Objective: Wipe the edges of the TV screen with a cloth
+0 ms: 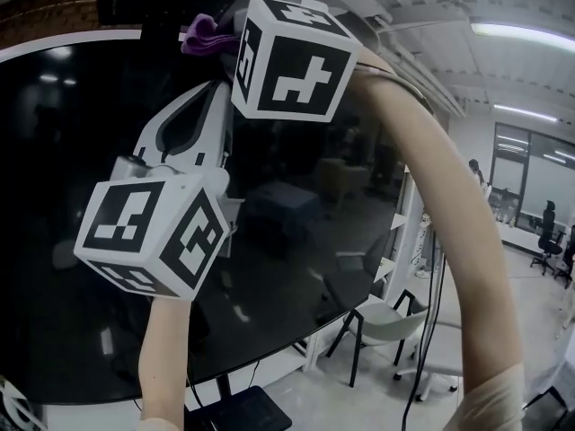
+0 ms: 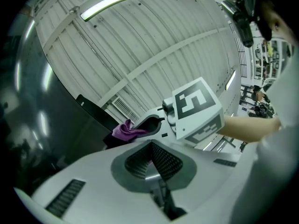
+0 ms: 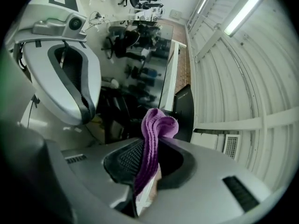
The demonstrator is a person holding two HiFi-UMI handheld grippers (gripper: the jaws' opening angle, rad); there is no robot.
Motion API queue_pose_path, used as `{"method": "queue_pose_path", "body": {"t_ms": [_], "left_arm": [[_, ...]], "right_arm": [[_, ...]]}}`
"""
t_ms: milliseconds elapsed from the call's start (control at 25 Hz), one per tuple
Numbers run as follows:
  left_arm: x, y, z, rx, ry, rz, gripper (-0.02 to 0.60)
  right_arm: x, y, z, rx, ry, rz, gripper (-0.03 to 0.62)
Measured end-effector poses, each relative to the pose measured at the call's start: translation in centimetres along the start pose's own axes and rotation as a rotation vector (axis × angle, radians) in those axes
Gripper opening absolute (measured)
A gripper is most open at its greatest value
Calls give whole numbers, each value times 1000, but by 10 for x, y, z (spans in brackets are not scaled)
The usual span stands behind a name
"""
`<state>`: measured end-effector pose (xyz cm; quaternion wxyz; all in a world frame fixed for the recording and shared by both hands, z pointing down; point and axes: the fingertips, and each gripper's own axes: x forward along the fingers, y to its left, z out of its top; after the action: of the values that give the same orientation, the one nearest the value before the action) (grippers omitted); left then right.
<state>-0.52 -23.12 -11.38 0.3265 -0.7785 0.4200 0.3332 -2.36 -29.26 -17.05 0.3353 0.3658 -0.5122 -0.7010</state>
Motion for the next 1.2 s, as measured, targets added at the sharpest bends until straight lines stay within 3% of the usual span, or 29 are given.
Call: {"method": "queue_pose_path", "body": {"t_ms": [360, 640, 880, 1040, 1200], "left_arm": [[15, -30, -42, 113, 112, 34, 15], [37, -53, -70, 170, 152, 96, 15], [83, -107, -90, 179, 114, 122, 15], [118, -147, -115, 226, 127, 117, 15], [148, -183, -139, 213, 130, 108, 15]], "right_arm": [[-8, 11, -39, 44, -69, 4, 61], [-9, 21, -85, -10, -95, 0, 61], [-19, 33, -154, -2, -116, 37, 61], [-22, 41, -213, 0, -105, 55, 61], [-27, 53, -276, 11, -81, 66, 61]]}}
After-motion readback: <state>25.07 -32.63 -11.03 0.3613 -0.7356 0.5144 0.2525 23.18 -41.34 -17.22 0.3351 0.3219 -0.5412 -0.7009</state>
